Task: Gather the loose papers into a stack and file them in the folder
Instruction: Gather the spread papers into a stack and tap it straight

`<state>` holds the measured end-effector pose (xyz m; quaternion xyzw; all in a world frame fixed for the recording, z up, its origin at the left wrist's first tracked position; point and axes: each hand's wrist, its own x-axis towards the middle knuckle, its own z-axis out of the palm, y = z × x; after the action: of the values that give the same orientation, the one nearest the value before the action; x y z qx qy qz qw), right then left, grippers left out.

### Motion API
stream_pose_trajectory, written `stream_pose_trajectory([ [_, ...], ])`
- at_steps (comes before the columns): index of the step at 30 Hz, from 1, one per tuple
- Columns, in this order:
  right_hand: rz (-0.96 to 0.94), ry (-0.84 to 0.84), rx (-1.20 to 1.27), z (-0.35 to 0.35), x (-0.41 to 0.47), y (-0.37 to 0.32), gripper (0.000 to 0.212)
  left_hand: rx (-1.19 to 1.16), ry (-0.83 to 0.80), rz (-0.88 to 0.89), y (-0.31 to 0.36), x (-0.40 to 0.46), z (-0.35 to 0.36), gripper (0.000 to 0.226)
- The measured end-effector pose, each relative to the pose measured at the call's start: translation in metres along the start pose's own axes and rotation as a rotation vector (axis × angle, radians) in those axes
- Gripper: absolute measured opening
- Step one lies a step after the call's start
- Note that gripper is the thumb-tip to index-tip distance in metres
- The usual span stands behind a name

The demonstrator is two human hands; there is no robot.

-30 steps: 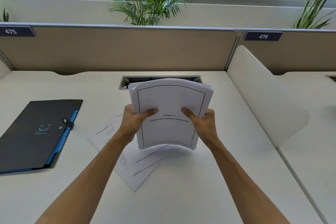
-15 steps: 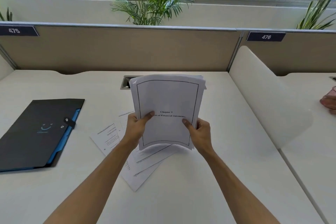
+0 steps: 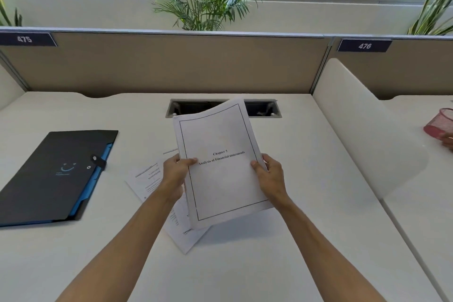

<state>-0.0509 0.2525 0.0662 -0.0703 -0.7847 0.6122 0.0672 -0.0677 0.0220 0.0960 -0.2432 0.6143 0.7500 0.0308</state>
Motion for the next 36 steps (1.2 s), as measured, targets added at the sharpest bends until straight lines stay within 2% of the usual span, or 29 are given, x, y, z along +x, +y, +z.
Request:
stream_pose_trajectory([
  [3,0.041,-0.003,0.001,0.0,-0.001,0.006,0.009,0.067,0.067,0.003,-0.011,0.003,-0.008,0.011],
  [6,0.091,0.01,0.008,-0.003,-0.002,0.01,0.01,0.181,0.249,0.033,-0.026,0.007,-0.023,0.016],
  [9,0.112,0.039,0.009,-0.006,-0.003,0.012,0.013,0.615,0.449,0.025,-0.043,0.011,-0.042,0.038],
  [11,0.123,0.052,0.009,-0.008,-0.002,0.014,0.014,0.87,0.513,0.027,-0.055,0.01,-0.054,0.053],
  [15,0.138,0.039,0.015,-0.014,-0.002,0.018,0.012,1.053,0.588,-0.002,-0.077,0.005,-0.068,0.076],
  [23,0.154,0.048,0.02,-0.022,-0.003,0.025,0.01,1.122,0.631,0.019,-0.091,-0.006,-0.068,0.124],
  [29,0.166,0.05,0.034,-0.025,-0.008,0.026,0.01,1.091,0.59,0.042,-0.089,-0.002,-0.064,0.114],
  [36,0.181,0.043,0.05,-0.023,-0.009,0.028,0.01,0.825,0.458,0.158,-0.084,0.002,-0.055,0.12],
])
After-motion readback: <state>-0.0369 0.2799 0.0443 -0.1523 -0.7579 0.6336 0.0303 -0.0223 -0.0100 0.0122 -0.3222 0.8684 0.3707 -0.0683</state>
